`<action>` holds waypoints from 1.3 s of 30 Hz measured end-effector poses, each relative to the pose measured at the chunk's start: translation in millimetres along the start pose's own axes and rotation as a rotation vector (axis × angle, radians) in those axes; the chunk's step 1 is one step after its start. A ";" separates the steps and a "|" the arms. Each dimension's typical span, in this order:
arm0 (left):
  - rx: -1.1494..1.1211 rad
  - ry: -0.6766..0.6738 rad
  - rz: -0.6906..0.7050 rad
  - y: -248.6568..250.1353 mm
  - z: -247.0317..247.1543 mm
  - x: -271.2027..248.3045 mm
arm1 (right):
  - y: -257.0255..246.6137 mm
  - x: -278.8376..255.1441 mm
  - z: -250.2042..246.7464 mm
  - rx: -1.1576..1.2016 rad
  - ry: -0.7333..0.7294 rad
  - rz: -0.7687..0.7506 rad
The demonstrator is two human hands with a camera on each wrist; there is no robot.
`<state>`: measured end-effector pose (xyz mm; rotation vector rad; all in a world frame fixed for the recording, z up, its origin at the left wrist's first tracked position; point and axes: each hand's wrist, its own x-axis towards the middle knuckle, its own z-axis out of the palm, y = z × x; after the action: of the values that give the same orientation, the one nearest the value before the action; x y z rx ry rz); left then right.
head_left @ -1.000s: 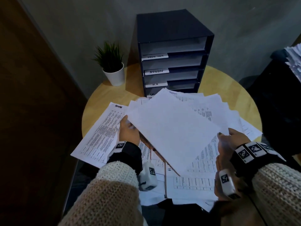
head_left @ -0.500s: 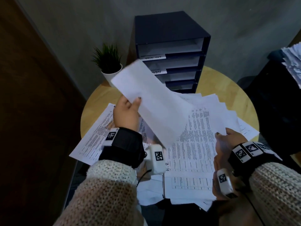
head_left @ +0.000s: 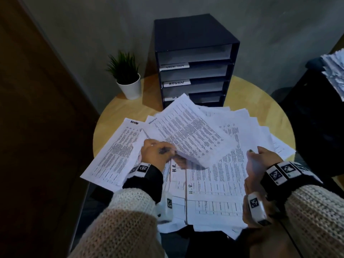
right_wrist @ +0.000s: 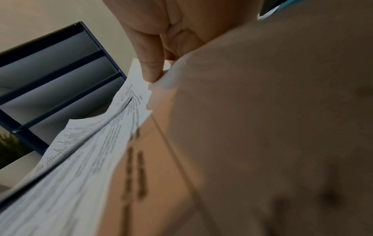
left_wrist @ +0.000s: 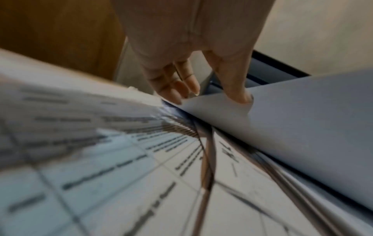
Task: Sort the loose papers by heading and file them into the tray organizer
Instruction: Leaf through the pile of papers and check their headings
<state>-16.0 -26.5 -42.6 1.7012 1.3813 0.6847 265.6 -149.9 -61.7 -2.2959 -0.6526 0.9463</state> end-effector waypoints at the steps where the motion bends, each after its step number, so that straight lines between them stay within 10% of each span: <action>1: -0.059 -0.018 -0.067 -4.9 -0.4 1.4 | 0.2 0.0 0.6 0.023 0.000 -0.014; 8: -0.585 0.018 -0.529 -6.1 -4.0 7.0 | 8.8 12.0 4.6 0.005 -0.008 -0.050; 18: -0.510 0.038 -0.460 -17.0 0.5 12.0 | 5.0 -2.6 6.0 0.155 0.015 -0.169; 23: -0.076 0.271 -0.319 -21.1 -23.6 23.2 | 5.2 -3.6 4.1 0.165 0.048 -0.151; 31: -0.025 0.525 -0.294 -50.4 -74.7 20.9 | 20.9 13.1 -12.5 0.262 0.071 -0.078; 39: -0.057 0.407 -0.250 -46.1 -61.0 28.1 | 32.8 29.2 -9.7 0.357 0.055 -0.025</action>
<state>-82.8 19.1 -52.8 1.3580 1.7995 0.9494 298.4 -158.5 -91.3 -1.9852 -0.4459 0.9036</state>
